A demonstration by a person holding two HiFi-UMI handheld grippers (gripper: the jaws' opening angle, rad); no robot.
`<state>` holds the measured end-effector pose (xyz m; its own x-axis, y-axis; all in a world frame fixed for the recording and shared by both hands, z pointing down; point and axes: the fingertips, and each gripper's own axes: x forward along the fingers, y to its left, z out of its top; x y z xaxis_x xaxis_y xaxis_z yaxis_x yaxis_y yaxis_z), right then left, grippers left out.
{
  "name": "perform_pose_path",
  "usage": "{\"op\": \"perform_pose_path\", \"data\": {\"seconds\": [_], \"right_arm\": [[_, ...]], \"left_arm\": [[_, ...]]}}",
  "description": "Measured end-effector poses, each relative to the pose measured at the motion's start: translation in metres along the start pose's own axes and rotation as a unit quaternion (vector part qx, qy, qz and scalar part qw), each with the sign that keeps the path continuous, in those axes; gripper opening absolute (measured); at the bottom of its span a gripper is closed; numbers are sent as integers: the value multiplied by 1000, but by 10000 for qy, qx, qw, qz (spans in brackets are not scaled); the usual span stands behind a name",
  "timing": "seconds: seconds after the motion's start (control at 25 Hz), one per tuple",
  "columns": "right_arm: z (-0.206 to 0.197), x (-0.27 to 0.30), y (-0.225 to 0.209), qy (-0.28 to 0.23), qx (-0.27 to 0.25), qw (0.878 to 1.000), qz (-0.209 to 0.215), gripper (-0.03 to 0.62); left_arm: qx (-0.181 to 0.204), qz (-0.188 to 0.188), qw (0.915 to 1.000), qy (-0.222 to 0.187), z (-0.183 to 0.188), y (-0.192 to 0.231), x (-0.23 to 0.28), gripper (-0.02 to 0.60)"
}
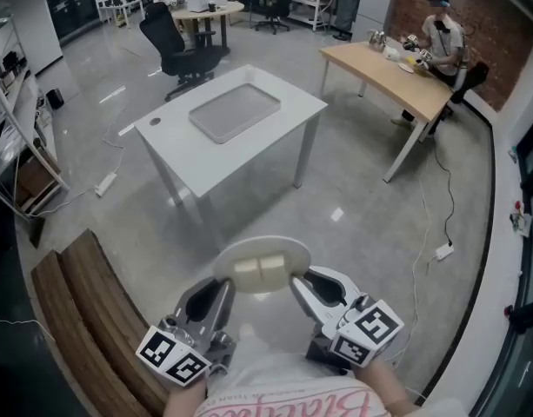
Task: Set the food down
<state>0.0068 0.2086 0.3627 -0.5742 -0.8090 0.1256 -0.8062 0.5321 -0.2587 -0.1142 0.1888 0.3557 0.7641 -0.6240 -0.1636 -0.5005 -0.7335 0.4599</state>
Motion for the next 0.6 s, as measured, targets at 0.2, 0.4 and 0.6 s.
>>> {"op": "perform_pose_path", "data": {"seconds": [0.2,0.4,0.6], "right_arm": [[8,37,-13,-134,357,9993,-39,72],[17,64,-27,-439,1593,9853,424,48],[15,77,-47,-361,2120,9757,412,38]], "left_arm": [[-257,-37,9996,86,11,34,14,37],[-1088,-388,9932,161,18,62,25,26],[-1547,-499,9863,280,12,81,45,21]]}}
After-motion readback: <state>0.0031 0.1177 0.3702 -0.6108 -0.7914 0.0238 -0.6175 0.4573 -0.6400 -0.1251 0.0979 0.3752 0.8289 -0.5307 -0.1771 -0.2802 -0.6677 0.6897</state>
